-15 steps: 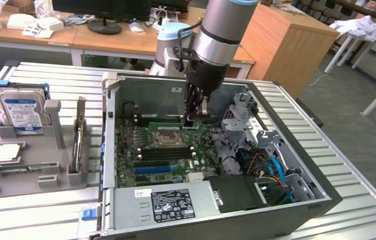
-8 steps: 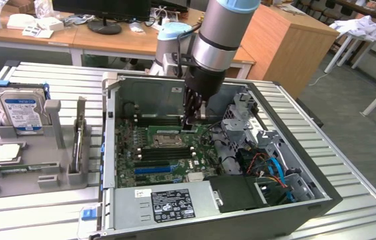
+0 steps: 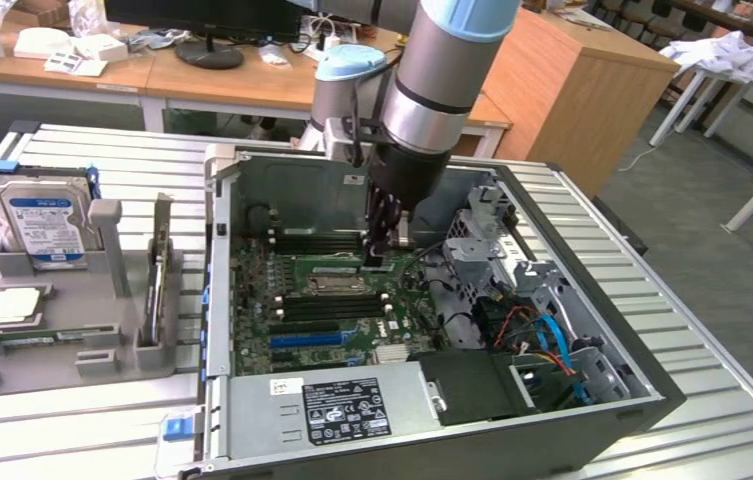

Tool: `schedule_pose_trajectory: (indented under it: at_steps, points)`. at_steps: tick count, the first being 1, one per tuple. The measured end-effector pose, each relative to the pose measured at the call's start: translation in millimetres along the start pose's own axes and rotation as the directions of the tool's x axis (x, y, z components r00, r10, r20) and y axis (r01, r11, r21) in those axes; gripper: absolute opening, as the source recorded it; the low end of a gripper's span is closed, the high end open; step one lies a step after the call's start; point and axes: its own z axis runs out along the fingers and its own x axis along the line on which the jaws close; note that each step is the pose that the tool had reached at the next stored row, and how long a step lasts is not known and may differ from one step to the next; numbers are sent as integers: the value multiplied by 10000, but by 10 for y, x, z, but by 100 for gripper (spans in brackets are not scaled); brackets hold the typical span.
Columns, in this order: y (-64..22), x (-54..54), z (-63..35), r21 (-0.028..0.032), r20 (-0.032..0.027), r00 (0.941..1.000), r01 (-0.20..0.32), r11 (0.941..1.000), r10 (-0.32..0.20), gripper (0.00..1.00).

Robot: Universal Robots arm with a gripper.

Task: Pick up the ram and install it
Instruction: 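Insert the ram into the slot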

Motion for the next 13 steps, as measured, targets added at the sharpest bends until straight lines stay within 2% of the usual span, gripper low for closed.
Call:
schedule_pose_trajectory:
  at_steps: [13]
  points:
    - [-7, 5, 175, -1, -1, 10000, 0, 10000, 0, 11]
